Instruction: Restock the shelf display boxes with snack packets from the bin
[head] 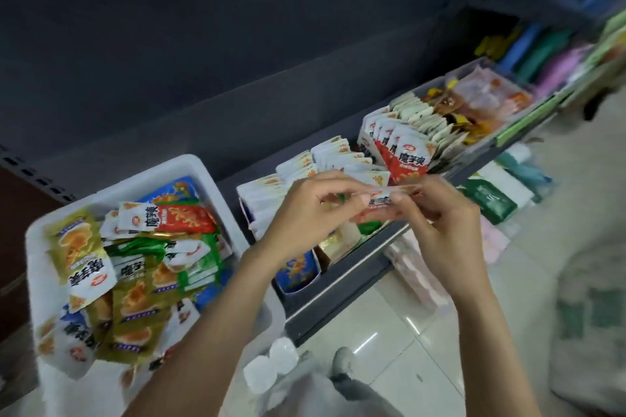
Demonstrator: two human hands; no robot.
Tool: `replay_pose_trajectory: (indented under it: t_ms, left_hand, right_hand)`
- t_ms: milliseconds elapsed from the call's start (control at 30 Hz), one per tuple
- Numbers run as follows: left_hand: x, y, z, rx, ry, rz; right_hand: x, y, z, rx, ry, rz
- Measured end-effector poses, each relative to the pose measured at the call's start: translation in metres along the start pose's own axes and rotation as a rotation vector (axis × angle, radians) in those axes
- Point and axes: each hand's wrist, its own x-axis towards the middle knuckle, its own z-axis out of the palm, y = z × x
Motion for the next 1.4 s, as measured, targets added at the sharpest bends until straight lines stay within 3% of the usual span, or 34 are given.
replay_pose_trajectory:
  t_ms: [100, 200, 267, 500, 733, 833, 933, 1033, 1100, 1200, 1267, 1400]
  left_hand:
    - [0.040, 0.014, 0.028, 0.171, -0.047, 0.161]
    - [0.078, 0.015, 0.059, 0.313, 0.047, 0.285]
    - [0.099, 0.006, 0.076, 0.404, 0.092, 0.274]
    - [0.148, -0.030, 0.100, 0.641, 0.109, 0.042]
    - [0.170, -0.056, 0.106, 0.874, 0.037, -0.120]
    - [0.169, -0.059, 0.108, 0.913, 0.083, -0.089]
    - [0.151, -0.045, 0.101, 0.800, 0.248, 0.051]
    - [0.109, -0.027, 0.083, 0.661, 0.516, 0.213]
    - [0.071, -0.021, 0.062, 0.641, 0.659, 0.259]
    - [0.009, -0.029, 0.023, 0.707, 0.734, 0.245]
    - [-0.031, -0.042, -0.004, 0.829, 0.669, 0.120]
    - [-0.109, -0.083, -0.058, 1.065, 0.503, -0.355]
  right_hand:
    - [0.014, 0.017, -0.030, -0.069, 0.188, -0.015]
    - [0.031, 0.044, -0.045, -0.079, 0.326, 0.030]
    - [0.045, 0.068, -0.044, -0.073, 0.376, 0.075]
    - [0.077, 0.155, -0.022, -0.163, 0.233, 0.230]
    - [0.076, 0.160, -0.015, -0.055, 0.189, 0.315]
    - [0.068, 0.158, -0.016, -0.065, 0.216, 0.239]
    - [0.064, 0.145, -0.022, -0.098, 0.222, 0.157]
    - [0.060, 0.120, -0.022, -0.138, 0.075, -0.033]
    - [0.058, 0.097, -0.012, -0.095, -0.110, -0.135]
    - [0.052, 0.064, 0.023, -0.080, -0.394, -0.278]
    - [0.045, 0.044, 0.053, -0.081, -0.494, -0.367]
    - [0.028, 0.004, 0.115, -0.080, -0.656, -0.494]
